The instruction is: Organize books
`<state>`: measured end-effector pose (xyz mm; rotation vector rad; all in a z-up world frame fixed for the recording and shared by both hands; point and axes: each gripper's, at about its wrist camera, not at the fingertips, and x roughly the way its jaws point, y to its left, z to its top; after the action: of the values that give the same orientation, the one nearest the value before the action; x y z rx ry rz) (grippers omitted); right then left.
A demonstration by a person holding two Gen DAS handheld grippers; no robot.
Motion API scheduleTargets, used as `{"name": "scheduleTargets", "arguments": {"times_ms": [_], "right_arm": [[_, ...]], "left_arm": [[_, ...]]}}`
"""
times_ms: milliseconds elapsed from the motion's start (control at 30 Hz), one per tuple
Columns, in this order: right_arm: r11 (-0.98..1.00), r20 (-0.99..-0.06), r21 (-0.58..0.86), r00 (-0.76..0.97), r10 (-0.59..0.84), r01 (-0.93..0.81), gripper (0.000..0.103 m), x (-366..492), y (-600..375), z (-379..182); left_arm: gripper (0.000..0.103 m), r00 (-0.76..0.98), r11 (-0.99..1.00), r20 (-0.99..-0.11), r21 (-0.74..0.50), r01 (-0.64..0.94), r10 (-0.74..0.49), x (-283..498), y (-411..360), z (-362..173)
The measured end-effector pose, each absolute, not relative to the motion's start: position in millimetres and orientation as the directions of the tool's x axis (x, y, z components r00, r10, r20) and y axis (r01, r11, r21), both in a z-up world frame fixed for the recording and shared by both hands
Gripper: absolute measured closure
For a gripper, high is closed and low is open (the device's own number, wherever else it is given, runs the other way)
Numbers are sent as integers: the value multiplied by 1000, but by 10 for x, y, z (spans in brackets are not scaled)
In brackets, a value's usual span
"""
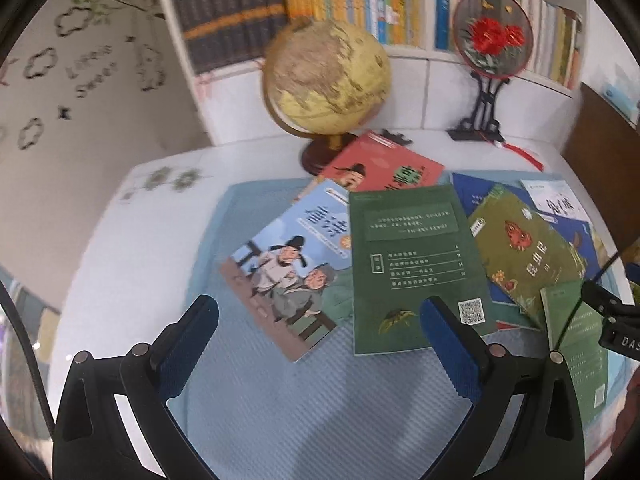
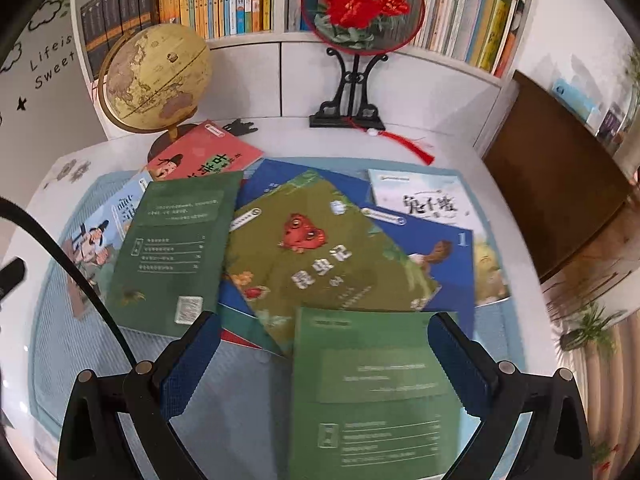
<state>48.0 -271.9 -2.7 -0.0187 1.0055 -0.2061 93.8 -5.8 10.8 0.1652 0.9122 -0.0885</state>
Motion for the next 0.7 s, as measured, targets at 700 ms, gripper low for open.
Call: {"name": "scheduleTargets", "arguments": {"times_ms": [700], "right_arm": [[951, -879, -119, 415, -235, 286, 0, 846, -2171, -540]], "left_arm": [[2, 471, 925, -864, 19, 380, -176, 1499, 112, -560]]}}
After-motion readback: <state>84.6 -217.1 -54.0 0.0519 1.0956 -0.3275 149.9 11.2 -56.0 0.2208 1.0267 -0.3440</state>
